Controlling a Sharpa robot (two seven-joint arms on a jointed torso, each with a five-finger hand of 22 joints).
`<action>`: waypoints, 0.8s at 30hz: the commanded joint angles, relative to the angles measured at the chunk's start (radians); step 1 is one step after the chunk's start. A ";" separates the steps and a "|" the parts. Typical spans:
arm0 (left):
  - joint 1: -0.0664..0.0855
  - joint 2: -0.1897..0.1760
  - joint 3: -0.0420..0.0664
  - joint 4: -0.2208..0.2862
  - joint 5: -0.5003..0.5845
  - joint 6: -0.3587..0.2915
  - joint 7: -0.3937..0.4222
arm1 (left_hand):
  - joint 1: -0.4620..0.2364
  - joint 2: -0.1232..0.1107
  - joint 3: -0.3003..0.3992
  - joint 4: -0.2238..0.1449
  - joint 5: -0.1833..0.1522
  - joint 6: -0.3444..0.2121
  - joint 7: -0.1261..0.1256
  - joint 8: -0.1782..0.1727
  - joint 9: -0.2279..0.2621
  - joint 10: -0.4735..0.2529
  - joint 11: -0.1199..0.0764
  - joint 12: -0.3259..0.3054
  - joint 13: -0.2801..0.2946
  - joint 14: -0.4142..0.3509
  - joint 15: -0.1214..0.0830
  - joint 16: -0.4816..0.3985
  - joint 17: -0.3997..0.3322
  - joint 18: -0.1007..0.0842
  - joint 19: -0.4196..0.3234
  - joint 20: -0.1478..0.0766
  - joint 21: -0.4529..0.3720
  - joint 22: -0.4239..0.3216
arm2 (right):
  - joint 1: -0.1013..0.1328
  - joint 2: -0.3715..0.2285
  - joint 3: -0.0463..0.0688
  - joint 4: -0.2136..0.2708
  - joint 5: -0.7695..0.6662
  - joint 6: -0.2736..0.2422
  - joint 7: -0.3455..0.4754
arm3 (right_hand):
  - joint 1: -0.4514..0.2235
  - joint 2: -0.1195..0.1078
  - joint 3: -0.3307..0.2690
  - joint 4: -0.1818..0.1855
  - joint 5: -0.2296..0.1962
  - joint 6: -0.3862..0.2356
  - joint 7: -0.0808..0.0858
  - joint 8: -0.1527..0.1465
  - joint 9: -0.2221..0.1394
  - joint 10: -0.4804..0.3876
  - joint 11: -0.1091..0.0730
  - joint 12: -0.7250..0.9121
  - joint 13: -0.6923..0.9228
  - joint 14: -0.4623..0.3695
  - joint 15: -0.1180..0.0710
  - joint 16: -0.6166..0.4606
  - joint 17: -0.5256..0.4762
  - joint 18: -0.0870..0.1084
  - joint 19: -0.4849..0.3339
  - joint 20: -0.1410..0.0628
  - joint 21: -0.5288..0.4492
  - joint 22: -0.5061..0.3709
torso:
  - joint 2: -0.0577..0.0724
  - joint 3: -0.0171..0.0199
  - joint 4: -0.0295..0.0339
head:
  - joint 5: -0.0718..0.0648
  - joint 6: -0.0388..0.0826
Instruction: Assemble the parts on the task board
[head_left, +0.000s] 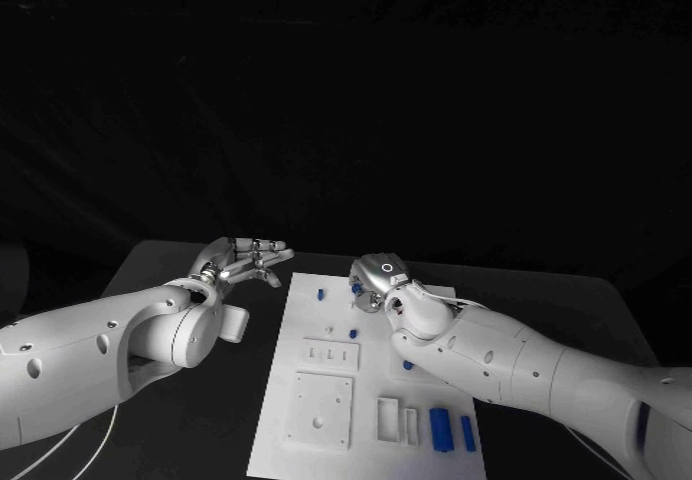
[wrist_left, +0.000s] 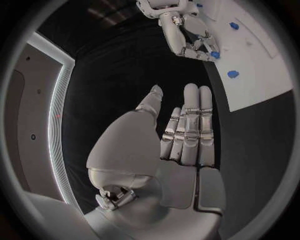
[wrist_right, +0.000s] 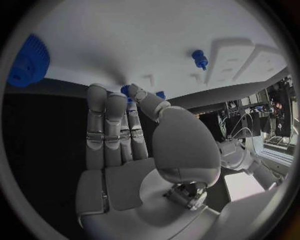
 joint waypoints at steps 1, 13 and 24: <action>0.002 0.004 0.001 0.002 -0.007 0.009 0.003 | 0.001 -0.009 0.000 0.004 0.002 0.006 -0.003 0.004 0.001 -0.006 0.001 0.001 0.001 -0.004 -0.004 0.003 -0.001 0.015 -0.003 0.000 0.000 0.001 | 0.001 0.005 0.000 -0.007 -0.018 -0.011 -0.001 | 0.000 0.003 0.005 -0.001 0.002 0.007 -0.002 0.004 -0.001 0.029 -0.026 0.002 0.004 -0.004 -0.006 0.007 -0.003 0.011 0.012 -0.001 -0.025 0.025 | 0.004 -0.0021 0.0009 | -0.001 0.001; 0.004 0.005 0.001 0.000 -0.007 0.012 0.003 | 0.000 -0.010 -0.001 0.009 0.000 0.005 -0.003 0.004 0.001 -0.008 0.001 0.001 0.001 -0.002 -0.004 0.005 -0.002 0.015 -0.002 0.000 0.000 0.002 | 0.003 0.006 0.000 -0.024 -0.010 0.014 0.011 | -0.005 0.002 -0.001 0.001 0.000 -0.002 0.001 0.003 -0.004 0.020 -0.023 0.001 0.003 -0.005 -0.004 0.004 -0.006 0.009 0.019 0.000 -0.058 0.057 | 0.006 -0.0018 -0.0017 | 0.003 0.003; 0.006 0.005 0.001 -0.004 -0.007 0.009 0.002 | 0.001 -0.013 0.000 0.012 0.000 -0.002 -0.001 0.003 0.000 -0.011 0.003 0.001 0.001 -0.002 -0.002 0.006 -0.002 0.015 -0.002 0.000 -0.001 0.002 | 0.004 -0.003 0.000 -0.015 0.059 -0.088 0.047 | 0.027 -0.109 -0.100 0.016 -0.009 -0.235 0.014 0.002 -0.045 -0.320 0.064 0.001 -0.001 -0.009 0.051 -0.052 -0.043 0.043 0.022 0.051 -0.130 0.012 | 0.005 -0.0027 0.0001 | 0.006 0.006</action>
